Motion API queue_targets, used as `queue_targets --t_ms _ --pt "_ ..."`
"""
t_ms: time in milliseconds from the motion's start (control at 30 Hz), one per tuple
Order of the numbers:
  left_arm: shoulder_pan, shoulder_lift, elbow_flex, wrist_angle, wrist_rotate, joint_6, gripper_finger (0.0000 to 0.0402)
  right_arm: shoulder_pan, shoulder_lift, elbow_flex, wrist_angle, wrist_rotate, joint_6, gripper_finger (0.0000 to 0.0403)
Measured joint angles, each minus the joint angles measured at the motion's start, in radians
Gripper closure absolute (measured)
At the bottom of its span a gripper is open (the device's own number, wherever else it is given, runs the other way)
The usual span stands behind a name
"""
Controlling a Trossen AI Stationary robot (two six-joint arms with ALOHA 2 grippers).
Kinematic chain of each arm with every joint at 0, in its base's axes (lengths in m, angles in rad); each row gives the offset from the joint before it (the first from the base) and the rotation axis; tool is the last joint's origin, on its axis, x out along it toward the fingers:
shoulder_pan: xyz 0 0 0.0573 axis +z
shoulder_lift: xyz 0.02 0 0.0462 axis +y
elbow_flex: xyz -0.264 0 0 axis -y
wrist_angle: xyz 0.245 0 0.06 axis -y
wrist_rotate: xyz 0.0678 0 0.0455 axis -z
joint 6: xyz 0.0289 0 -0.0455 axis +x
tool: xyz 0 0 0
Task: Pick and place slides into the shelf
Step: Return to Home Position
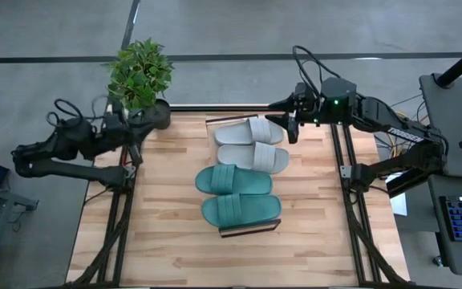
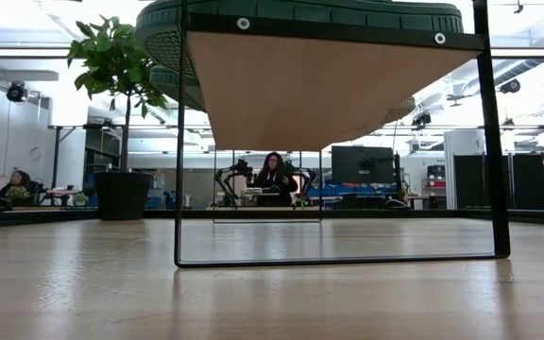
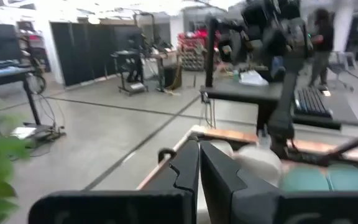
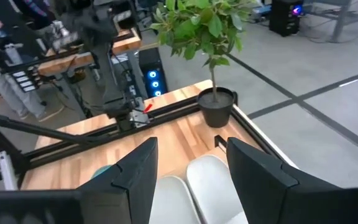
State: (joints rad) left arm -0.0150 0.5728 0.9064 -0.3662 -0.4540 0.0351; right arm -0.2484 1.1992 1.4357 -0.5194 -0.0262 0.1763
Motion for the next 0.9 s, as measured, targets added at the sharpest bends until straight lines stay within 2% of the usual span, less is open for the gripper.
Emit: queue_targets --t_ms 267,333,467,567,767,900 --pt "0.000 -0.131 -0.191 0.021 0.039 -0.002 0.0401 0.022 0.000 -0.022 0.002 0.062 0.022 0.0221" --pt "0.000 -0.185 -0.259 0.052 0.076 -0.027 0.0401 0.022 0.000 -0.036 0.005 0.078 0.037 0.0221" --pt "-0.001 -0.302 -0.430 0.200 0.217 -0.055 0.0401 0.021 0.001 -0.071 0.043 0.083 0.052 0.0221" --pt "0.000 -0.376 -0.545 0.272 0.268 -0.081 0.0402 0.022 0.001 -0.092 0.095 0.083 0.052 0.0221" --pt "0.000 -0.492 -0.713 0.396 0.434 -0.082 0.0402 0.022 0.002 -0.100 0.120 0.082 0.052 0.0220" --pt "0.000 -0.549 -0.786 0.416 0.454 -0.090 0.0402 0.022 0.002 -0.100 0.135 0.080 0.060 0.0220"
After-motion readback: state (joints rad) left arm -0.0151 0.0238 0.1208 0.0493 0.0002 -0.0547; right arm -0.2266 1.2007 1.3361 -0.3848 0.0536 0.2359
